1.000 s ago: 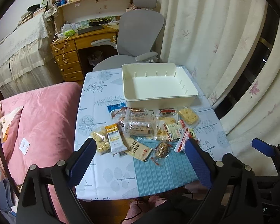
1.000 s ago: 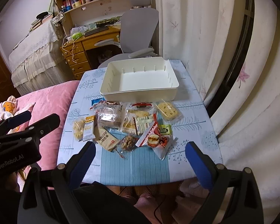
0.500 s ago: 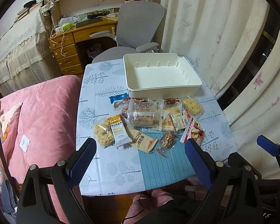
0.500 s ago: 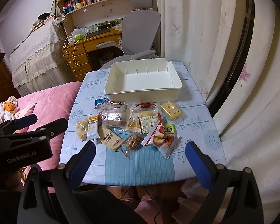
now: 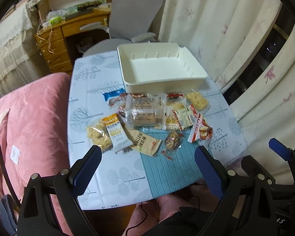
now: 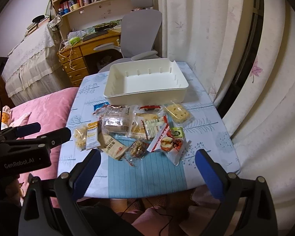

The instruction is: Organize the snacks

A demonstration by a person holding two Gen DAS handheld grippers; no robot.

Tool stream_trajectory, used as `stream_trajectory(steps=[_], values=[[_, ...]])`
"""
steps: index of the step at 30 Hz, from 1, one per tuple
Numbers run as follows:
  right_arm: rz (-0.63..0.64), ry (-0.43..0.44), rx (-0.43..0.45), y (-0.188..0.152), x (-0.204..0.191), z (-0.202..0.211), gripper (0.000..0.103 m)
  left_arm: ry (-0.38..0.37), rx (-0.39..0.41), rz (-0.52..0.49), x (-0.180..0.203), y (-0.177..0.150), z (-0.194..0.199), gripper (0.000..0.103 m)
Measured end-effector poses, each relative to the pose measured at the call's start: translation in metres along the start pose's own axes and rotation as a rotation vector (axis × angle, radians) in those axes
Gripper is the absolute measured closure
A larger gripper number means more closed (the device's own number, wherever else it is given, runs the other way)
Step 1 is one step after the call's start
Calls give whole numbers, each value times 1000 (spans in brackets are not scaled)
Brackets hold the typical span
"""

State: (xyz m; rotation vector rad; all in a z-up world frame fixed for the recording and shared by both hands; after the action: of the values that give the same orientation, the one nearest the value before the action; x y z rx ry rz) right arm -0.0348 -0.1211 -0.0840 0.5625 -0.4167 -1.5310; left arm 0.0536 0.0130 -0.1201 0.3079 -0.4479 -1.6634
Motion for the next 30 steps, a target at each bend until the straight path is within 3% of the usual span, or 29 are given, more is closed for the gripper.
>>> stream_trajectory(steps=[7, 16, 25, 30], values=[[22, -23, -26, 1, 17, -16, 6, -14, -117, 47, 3, -2, -42, 8], [133, 2, -89, 8, 42, -65, 6, 67, -253, 168, 2, 3, -98, 8], [324, 99, -182, 5, 60, -128, 6, 159, -392, 340, -4, -2, -161, 8], [362, 192, -273, 2, 69, -166, 6, 200, -459, 425, -11, -12, -193, 8]])
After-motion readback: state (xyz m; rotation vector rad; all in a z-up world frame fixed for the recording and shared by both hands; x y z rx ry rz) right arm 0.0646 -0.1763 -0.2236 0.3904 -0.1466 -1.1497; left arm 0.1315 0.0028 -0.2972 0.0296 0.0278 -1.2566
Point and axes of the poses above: each gripper's, at about its wrist camera, not at the fingertips, and z roughly against the way its jaws point, x to its right, y to its top, the point moved 8 cm from there along -z, roughly the way its jaws point, and after that the axes turned 5 degrees about y, right-handed, at the moved point
